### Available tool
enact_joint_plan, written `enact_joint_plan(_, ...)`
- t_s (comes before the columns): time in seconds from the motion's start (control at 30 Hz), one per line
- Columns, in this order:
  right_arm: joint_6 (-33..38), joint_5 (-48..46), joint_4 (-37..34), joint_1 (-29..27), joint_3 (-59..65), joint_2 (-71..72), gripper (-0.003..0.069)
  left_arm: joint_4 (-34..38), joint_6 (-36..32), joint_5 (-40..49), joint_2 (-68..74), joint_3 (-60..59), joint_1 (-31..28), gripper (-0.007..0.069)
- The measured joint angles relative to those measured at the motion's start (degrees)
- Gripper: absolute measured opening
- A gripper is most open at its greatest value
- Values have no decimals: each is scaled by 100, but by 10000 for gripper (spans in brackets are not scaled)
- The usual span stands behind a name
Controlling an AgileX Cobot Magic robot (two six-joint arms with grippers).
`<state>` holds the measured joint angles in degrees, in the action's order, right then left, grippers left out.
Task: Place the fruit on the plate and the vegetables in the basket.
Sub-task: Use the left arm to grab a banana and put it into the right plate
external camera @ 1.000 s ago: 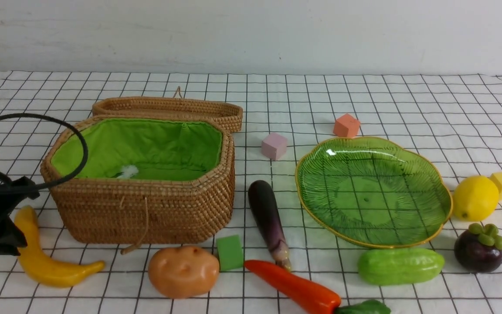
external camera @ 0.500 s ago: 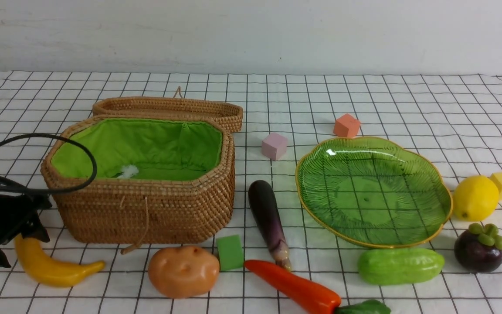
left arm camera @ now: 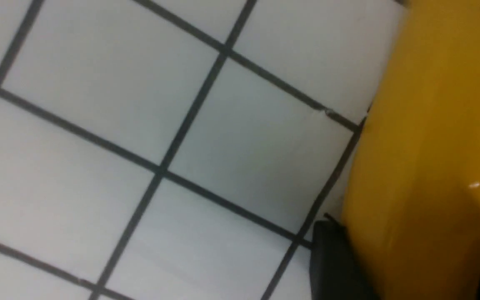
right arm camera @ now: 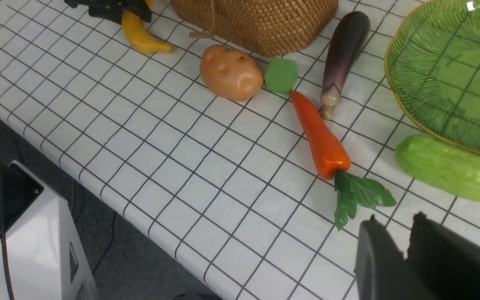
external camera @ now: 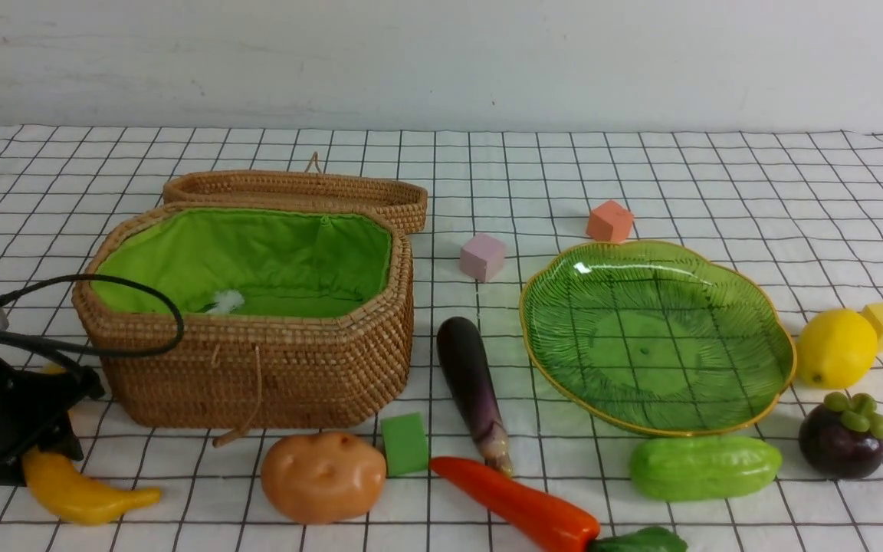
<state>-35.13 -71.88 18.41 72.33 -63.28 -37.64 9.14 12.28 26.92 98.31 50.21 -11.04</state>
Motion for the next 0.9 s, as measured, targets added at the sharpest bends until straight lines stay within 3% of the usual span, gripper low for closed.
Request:
enact_joint_plan(0.2, 0, 0, -17, 0, 0, 0, 141, -262, 23, 274, -121, 0, 0, 304)
enact_joint_plan(0.5, 0, 0, 36, 0, 0, 0, 141, -1128, 459, 1605, -2211, 321, 124, 304)
enact_joint_plan(0.6, 0, 21, 151, 0, 0, 0, 141, -1083, -151, 1858, -2856, 803, 531, 304)
enact_joint_plan(0.77, -159, 83, 600, 0, 0, 0, 141, -246, -2190, 2075, -2973, 1765, 2018, 304)
enact_joint_plan(0.9, -883, 31, 1301, 0, 0, 83, 141, 112, -3021, 1811, -2314, 2662, 3360, 304)
